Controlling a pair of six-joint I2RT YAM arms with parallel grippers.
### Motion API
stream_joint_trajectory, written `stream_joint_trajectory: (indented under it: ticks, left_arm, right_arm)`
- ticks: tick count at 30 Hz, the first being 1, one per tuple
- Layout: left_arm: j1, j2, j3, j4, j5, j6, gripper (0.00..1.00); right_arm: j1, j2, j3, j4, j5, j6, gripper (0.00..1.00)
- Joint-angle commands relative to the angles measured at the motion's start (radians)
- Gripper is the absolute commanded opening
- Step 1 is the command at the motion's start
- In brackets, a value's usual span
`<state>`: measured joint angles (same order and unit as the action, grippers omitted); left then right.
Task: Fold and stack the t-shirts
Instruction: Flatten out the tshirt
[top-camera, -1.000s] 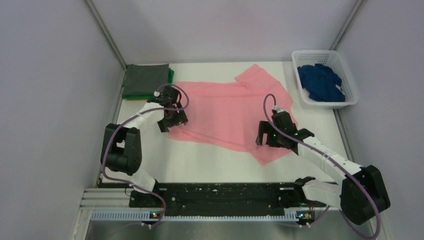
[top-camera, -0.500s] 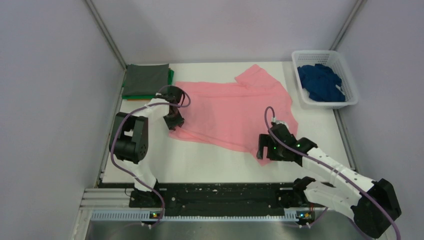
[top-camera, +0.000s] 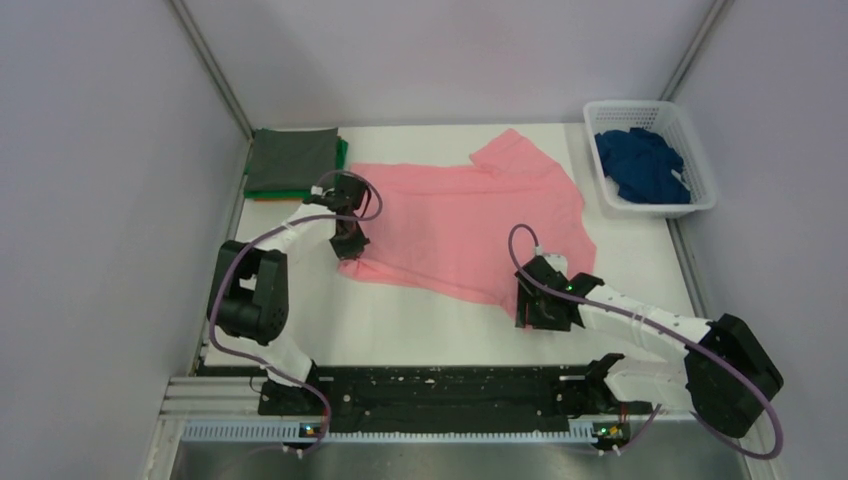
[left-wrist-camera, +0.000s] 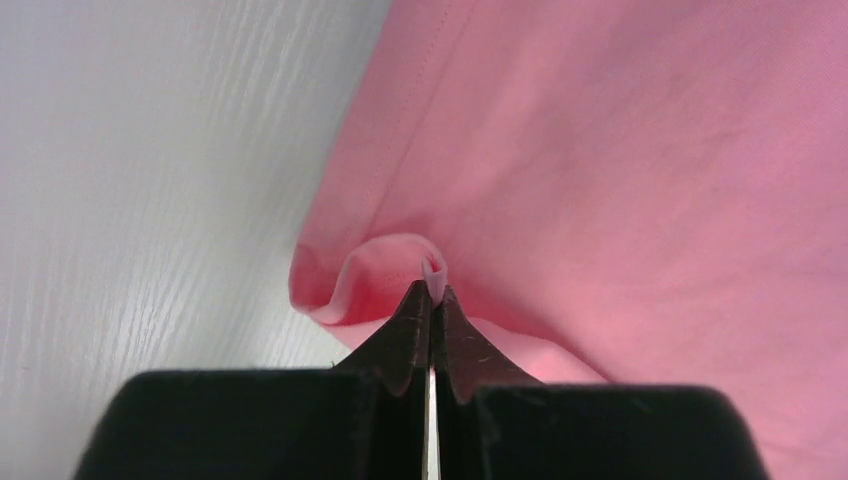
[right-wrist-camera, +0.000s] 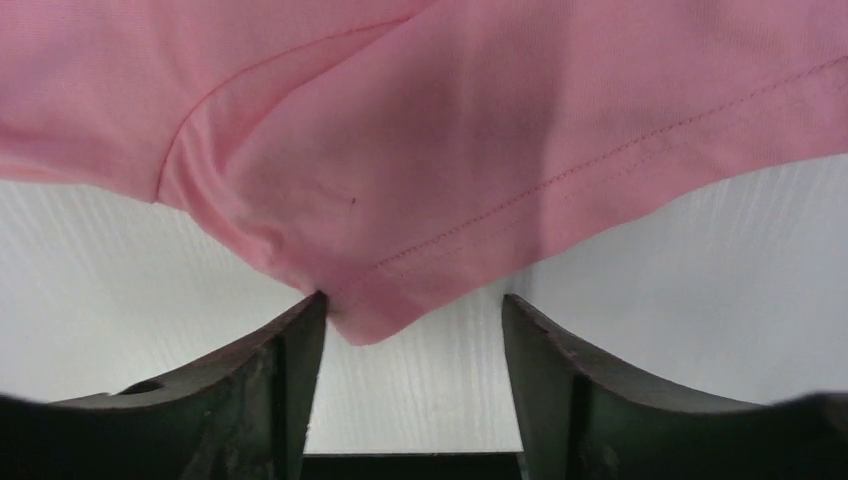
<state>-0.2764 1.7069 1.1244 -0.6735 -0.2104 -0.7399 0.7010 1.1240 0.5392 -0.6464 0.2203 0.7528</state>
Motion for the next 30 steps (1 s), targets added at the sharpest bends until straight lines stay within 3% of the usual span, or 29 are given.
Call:
stream_joint_trajectory:
  ticks: [1,3,6,7,18,28,30]
  left_arm:
    - [-0.024,-0.099,-0.038,-0.014,-0.015,-0.023,0.00]
    - [-0.038,-0.124,-0.059,-0.012,-0.017,-0.031,0.00]
    - [-0.061,-0.166,-0.085,-0.016,-0.025,-0.041,0.00]
    - [-0.066,-0.180,-0.092,-0.023,-0.030,-0.045,0.00]
    - [-0.150,-0.436,-0.311,-0.072,-0.075,-0.179,0.00]
    - [-0.300,-0.678,-0.491,-0.203,-0.070,-0.394,0.00]
    - [-0.312,-0.695,-0.529,-0.242,-0.058,-0.433,0.00]
  right_arm:
    - [0.025,0.070,-0.011,0.061,0.039,0.030,0.59]
    - [0.027,0.083,-0.013,0.062,0.055,0.038,0.43]
    - [0.028,0.061,-0.009,0.059,0.066,0.041,0.07]
    - [0.028,0.051,-0.006,0.049,0.063,0.042,0.00]
    - [0.068,-0.108,0.127,-0.469,-0.045,0.140,0.01]
    - [0.180,-0.107,0.069,-0.545,-0.198,0.199,0.08]
    - [0.188,-0.106,0.051,-0.534,-0.215,0.192,0.13]
